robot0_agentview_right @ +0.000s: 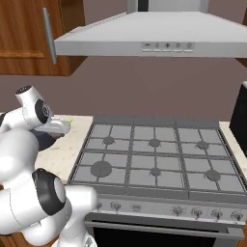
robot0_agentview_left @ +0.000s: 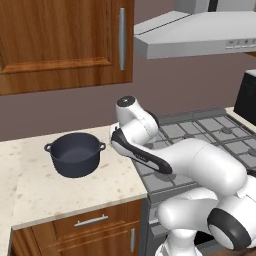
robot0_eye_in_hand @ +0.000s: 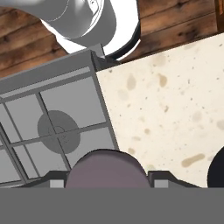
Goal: Turn on the sink faucet. Then move the eggplant from the counter to the sink. Turn off the sink. Move the vegetable from the sink to the pot next to the stove. Finally move the pot to the front left burner.
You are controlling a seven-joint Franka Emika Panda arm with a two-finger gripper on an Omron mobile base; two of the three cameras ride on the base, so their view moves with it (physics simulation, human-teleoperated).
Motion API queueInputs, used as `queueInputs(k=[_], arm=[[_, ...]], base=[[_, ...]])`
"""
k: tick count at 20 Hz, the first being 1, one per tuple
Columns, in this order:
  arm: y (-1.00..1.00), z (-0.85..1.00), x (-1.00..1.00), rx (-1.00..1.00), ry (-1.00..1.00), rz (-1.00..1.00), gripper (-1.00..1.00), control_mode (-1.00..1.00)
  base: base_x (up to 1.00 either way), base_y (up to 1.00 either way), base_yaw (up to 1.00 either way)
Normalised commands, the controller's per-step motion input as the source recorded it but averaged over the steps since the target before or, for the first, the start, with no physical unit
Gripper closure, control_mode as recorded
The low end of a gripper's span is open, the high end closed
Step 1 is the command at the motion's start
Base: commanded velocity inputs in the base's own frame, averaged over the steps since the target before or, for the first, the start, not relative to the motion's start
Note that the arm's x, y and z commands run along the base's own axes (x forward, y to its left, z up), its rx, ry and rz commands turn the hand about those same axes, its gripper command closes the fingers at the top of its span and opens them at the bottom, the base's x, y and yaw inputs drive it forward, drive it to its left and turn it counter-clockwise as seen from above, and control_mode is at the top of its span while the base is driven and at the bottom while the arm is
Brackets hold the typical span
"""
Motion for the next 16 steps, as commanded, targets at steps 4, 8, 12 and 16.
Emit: queueInputs(k=[4,8,12,16], arm=[[0.0,0.0,0.0,0.0,0.0,0.0,1.0,1.0],[0.0,0.0,0.0,0.0,0.0,0.0,1.0,1.0],[0.0,0.0,0.0,0.0,0.0,0.0,1.0,1.0],[0.0,-0.01,0.0,0.0,0.0,0.0,1.0,-1.0]], base=[[0.46,0.17,0.0],[0.11,0.03,0.0],[0.0,0.0,0.0],[0.01,0.0,0.0]])
